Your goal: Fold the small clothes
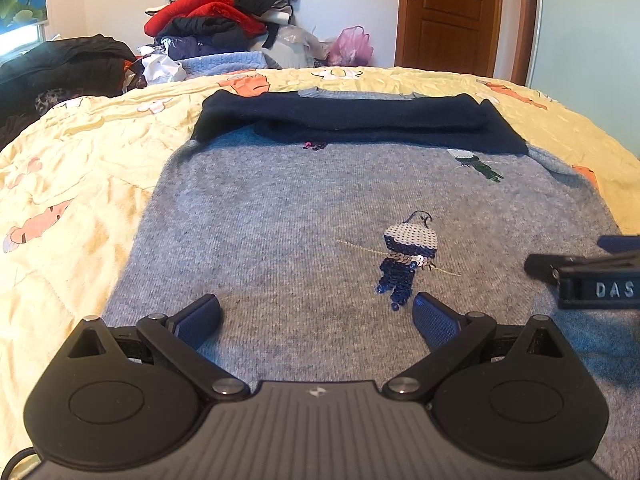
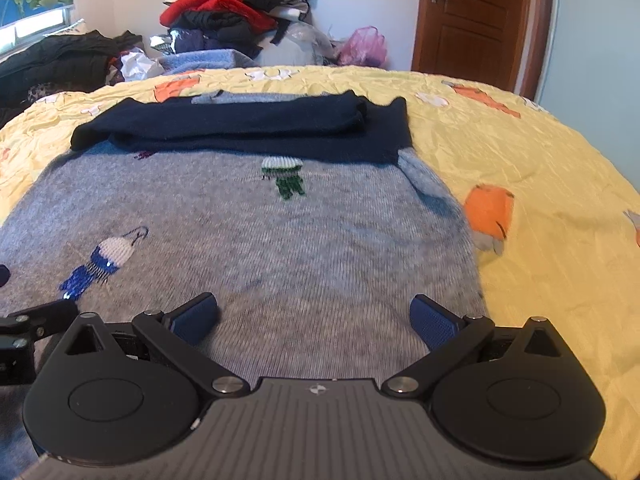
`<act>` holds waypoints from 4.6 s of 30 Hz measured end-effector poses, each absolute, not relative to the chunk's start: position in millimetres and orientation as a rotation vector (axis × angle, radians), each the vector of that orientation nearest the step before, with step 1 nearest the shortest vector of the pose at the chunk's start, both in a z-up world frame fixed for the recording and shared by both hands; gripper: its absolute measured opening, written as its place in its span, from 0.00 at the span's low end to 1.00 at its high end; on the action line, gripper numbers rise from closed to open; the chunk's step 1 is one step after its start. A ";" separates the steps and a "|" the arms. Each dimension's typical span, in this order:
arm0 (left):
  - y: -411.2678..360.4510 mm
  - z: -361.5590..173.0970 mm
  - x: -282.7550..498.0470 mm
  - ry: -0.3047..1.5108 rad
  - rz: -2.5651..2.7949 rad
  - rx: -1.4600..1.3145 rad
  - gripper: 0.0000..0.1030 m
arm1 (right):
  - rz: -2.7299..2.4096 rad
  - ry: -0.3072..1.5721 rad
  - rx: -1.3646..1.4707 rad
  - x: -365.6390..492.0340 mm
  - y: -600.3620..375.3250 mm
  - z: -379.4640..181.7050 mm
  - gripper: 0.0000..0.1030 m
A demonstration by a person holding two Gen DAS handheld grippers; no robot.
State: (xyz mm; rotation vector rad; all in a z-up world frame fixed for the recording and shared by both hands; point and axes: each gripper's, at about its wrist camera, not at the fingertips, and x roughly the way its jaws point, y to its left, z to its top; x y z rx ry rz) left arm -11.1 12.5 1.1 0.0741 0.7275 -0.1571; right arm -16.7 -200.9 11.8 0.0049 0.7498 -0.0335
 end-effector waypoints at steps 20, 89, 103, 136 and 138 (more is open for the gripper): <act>12.6 1.2 -13.0 0.727 -0.143 0.074 1.00 | -0.013 0.730 -0.006 -46.0 -198.5 9.5 1.00; 23.9 0.7 -61.3 0.716 -0.099 0.053 1.00 | 0.013 0.719 -0.020 -67.9 -199.8 10.2 1.00; 26.1 4.3 -68.8 0.732 -0.070 0.051 1.00 | 0.018 0.736 -0.020 -74.4 -201.5 13.9 1.00; 171.5 1.8 -128.6 0.918 -0.330 -0.811 0.62 | 0.314 0.983 0.713 -162.3 -365.0 24.4 0.82; 175.0 -4.6 -127.5 0.946 -0.314 -0.814 0.45 | 0.343 1.002 0.796 -161.8 -368.5 18.6 0.80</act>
